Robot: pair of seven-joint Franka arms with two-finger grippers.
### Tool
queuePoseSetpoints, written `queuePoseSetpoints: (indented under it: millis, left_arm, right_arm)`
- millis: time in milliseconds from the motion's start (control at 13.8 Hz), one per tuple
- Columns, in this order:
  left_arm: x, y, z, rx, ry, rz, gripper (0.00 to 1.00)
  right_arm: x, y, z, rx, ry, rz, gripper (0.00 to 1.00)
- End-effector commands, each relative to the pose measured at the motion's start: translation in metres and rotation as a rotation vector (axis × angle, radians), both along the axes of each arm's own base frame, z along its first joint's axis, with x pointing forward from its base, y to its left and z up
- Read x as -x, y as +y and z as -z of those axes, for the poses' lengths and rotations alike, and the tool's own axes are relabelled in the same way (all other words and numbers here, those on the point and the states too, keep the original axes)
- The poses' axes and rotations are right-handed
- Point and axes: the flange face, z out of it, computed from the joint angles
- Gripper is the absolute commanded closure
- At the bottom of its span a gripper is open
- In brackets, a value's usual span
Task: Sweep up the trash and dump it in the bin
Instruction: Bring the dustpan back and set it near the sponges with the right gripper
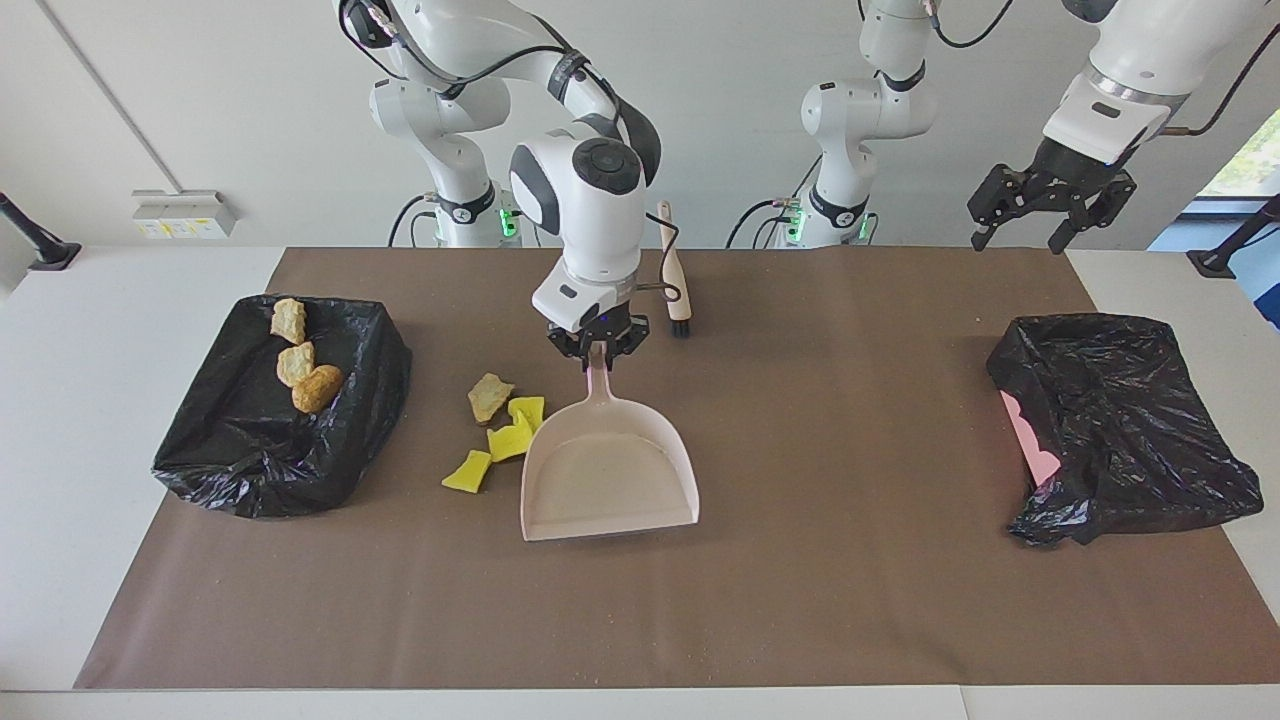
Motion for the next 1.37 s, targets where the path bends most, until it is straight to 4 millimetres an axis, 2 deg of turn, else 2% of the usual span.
queuePoseSetpoints:
  millis: [0,72,145,217,362,434,651,724,796,941,1085,1158,1302]
  left_arm:
    - [0.004,0.001,-0.005,0.000,0.004,0.000,0.00]
    - [0.004,0.002,-0.005,0.001,0.007,-0.003,0.00]
    - [0.005,0.002,-0.005,0.001,0.010,-0.004,0.00]
    - [0.004,0.001,-0.005,0.001,0.007,-0.003,0.00]
    - [0.004,-0.002,-0.006,0.000,0.005,0.004,0.00]
    - [0.005,-0.006,-0.005,0.000,0.010,0.012,0.00]
    - [0.005,-0.008,-0.005,-0.001,0.011,0.015,0.00]
    - [0.004,-0.002,-0.005,0.001,0.005,0.006,0.00]
    - [0.003,-0.002,-0.006,0.003,-0.001,0.004,0.00]
    - [0.005,-0.001,-0.005,0.002,0.008,0.003,0.00]
    - [0.004,0.001,-0.004,0.001,0.008,-0.002,0.00]
    - [0.004,0.001,-0.005,0.001,0.007,-0.002,0.00]
    - [0.005,0.000,-0.005,0.000,0.010,0.003,0.00]
  right_arm:
    - [-0.012,0.034,0.019,-0.087,-0.006,0.076,1.00]
    - [-0.012,0.036,0.017,-0.104,-0.018,0.082,0.99]
    - [-0.010,0.032,0.027,-0.089,-0.002,0.082,0.86]
    - [-0.005,0.027,0.037,-0.074,0.014,0.083,0.79]
    - [0.003,0.025,0.042,-0.082,0.043,0.096,0.75]
    - [0.008,0.031,0.044,-0.092,0.049,0.095,0.75]
    - [0.010,0.029,0.055,-0.103,0.041,0.099,0.72]
    - [0.011,0.029,0.054,-0.100,0.046,0.103,0.48]
    - [0.012,0.030,0.054,-0.093,0.050,0.103,0.00]
    - [0.017,0.033,0.043,-0.094,0.038,0.093,0.00]
    - [0.020,0.023,0.017,-0.074,0.030,0.091,0.00]
    - [0.028,0.020,0.002,-0.055,0.032,0.074,0.00]
    - [0.056,0.023,-0.024,-0.077,0.069,0.081,0.00]
